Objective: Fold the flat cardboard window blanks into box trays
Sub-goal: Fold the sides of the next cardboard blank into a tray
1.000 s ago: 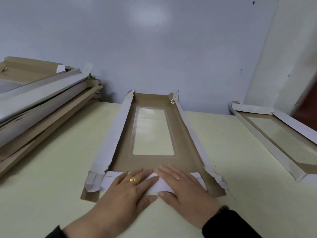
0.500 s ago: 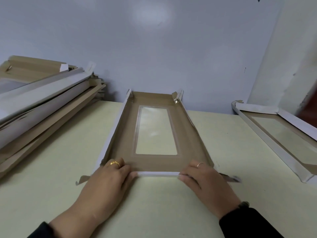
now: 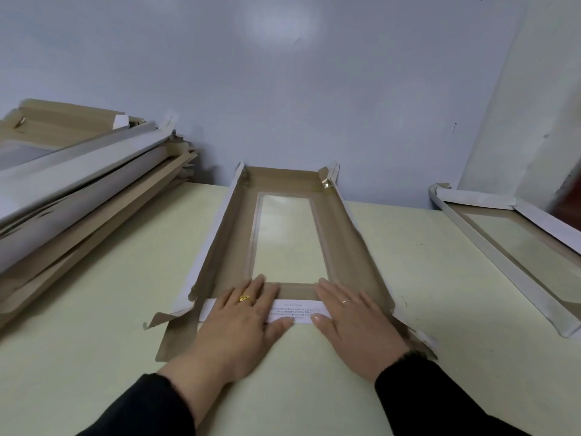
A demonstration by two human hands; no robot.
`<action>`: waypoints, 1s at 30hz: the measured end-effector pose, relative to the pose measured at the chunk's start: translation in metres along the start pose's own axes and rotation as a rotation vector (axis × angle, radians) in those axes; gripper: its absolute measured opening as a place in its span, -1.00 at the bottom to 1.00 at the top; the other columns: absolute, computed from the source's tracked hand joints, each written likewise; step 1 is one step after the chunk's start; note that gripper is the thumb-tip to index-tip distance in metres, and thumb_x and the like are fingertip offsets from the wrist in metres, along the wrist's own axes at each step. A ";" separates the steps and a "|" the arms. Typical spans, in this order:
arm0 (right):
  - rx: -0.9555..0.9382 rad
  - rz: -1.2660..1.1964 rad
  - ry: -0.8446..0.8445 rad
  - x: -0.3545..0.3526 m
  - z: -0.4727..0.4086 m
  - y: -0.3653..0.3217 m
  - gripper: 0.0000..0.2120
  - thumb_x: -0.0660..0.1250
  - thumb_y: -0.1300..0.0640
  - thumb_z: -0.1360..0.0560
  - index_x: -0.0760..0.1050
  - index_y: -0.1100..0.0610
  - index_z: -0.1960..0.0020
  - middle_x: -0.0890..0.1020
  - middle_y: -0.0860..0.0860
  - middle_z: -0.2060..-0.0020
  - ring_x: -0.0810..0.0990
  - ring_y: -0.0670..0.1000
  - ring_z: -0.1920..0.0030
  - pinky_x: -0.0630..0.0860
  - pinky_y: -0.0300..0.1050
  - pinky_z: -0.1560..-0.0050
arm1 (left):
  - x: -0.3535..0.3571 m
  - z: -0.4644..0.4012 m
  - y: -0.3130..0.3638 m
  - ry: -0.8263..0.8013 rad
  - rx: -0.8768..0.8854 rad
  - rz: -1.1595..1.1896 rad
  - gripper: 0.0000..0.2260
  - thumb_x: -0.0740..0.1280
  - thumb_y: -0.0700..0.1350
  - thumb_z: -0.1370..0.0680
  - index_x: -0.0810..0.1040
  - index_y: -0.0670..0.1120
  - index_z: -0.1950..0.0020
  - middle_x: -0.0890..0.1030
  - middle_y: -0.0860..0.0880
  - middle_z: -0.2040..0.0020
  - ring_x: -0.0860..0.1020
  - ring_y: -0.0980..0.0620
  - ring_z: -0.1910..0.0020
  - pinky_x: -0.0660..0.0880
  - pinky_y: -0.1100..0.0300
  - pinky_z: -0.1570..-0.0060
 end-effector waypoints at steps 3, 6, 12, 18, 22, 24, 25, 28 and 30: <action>0.062 -0.051 -0.087 0.009 -0.003 0.012 -0.49 -0.14 -0.14 -0.60 -0.12 -0.05 -0.51 -0.11 -0.20 -0.49 -0.17 -0.18 -0.47 -0.21 -0.10 -0.43 | 0.003 -0.003 -0.007 -0.023 -0.026 0.003 -0.44 -0.12 0.25 -0.58 -0.12 0.07 -0.53 -0.15 0.10 -0.54 -0.19 0.12 -0.50 -0.20 0.19 -0.42; 0.056 -0.083 -0.046 0.005 -0.006 0.012 -0.50 -0.10 -0.14 -0.60 -0.06 -0.05 -0.51 -0.06 -0.19 -0.50 -0.14 -0.19 -0.47 -0.21 -0.11 -0.43 | 0.001 -0.007 -0.006 0.004 -0.039 0.021 -0.46 -0.09 0.23 -0.59 -0.05 0.07 -0.52 -0.07 0.09 -0.54 -0.13 0.12 -0.50 -0.16 0.21 -0.42; -0.121 -0.001 0.422 -0.035 0.014 -0.001 -0.76 0.49 0.12 -0.31 0.61 0.16 0.05 0.68 -0.02 0.17 0.65 -0.01 0.16 0.46 -0.19 -0.13 | -0.029 0.013 0.001 0.284 0.089 0.028 -0.44 -0.23 0.24 -0.53 0.48 0.09 -0.16 0.51 0.17 -0.20 0.44 0.11 -0.19 0.28 0.24 -0.15; -0.137 -0.098 0.370 -0.036 0.027 -0.005 -0.52 0.12 -0.23 -0.45 0.44 0.13 0.40 0.58 -0.04 0.44 0.57 0.03 0.37 0.44 -0.13 0.30 | -0.030 0.027 -0.006 0.262 0.074 0.112 -0.72 0.06 0.18 -0.57 0.39 0.13 -0.20 0.52 0.18 -0.06 0.45 0.14 -0.12 0.23 0.33 -0.01; -0.122 -0.042 0.262 -0.035 0.022 -0.011 -0.67 0.24 -0.23 -0.41 0.45 0.05 0.15 0.57 -0.13 0.28 0.55 -0.06 0.24 0.31 -0.28 0.15 | -0.026 0.023 -0.006 0.195 0.075 0.063 -0.64 0.14 0.20 -0.55 0.26 0.14 -0.30 0.39 0.17 -0.09 0.34 0.14 -0.18 0.19 0.33 -0.01; -0.113 -0.083 0.228 -0.030 0.020 -0.005 -0.62 0.20 -0.26 -0.45 0.44 0.01 -0.05 0.54 -0.15 0.05 0.49 -0.09 0.01 0.22 -0.29 -0.01 | -0.025 0.019 -0.004 0.189 0.063 0.024 -0.72 0.13 0.20 -0.55 0.38 0.09 -0.15 0.34 0.15 0.05 0.35 0.11 -0.09 0.17 0.28 0.07; -0.128 -0.082 0.217 -0.030 0.019 -0.005 -0.62 0.21 -0.25 -0.45 0.47 0.02 -0.05 0.54 -0.15 0.06 0.49 -0.08 0.01 0.18 -0.29 -0.01 | -0.026 0.018 -0.004 0.192 0.063 0.015 -0.75 0.13 0.19 -0.55 0.39 0.06 -0.07 0.32 0.14 0.09 0.36 0.10 -0.05 0.15 0.27 0.11; -0.136 -0.013 0.308 -0.031 0.018 -0.010 -0.74 0.33 -0.15 -0.31 0.55 0.06 0.25 0.55 -0.11 0.33 0.55 -0.04 0.31 0.23 -0.23 0.16 | -0.030 0.016 0.000 0.240 0.079 0.008 -0.80 0.16 0.13 -0.56 0.38 0.02 0.06 0.32 0.12 0.15 0.37 0.08 0.01 0.10 0.24 0.16; -0.148 -0.001 0.386 -0.034 0.019 -0.010 -0.77 0.37 -0.10 -0.27 0.52 0.08 0.34 0.53 -0.09 0.40 0.52 -0.01 0.39 0.25 -0.19 0.19 | -0.036 0.019 0.003 0.270 0.106 -0.003 -0.83 0.22 0.08 -0.55 0.40 0.00 0.11 0.34 0.12 0.19 0.40 0.05 0.07 0.15 0.22 0.16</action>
Point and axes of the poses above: each hand's wrist, its own z-axis away from the middle knuckle, its own x-axis out of the palm, y = z × x, the point moved 4 cm from there along -z, towards the middle knuckle
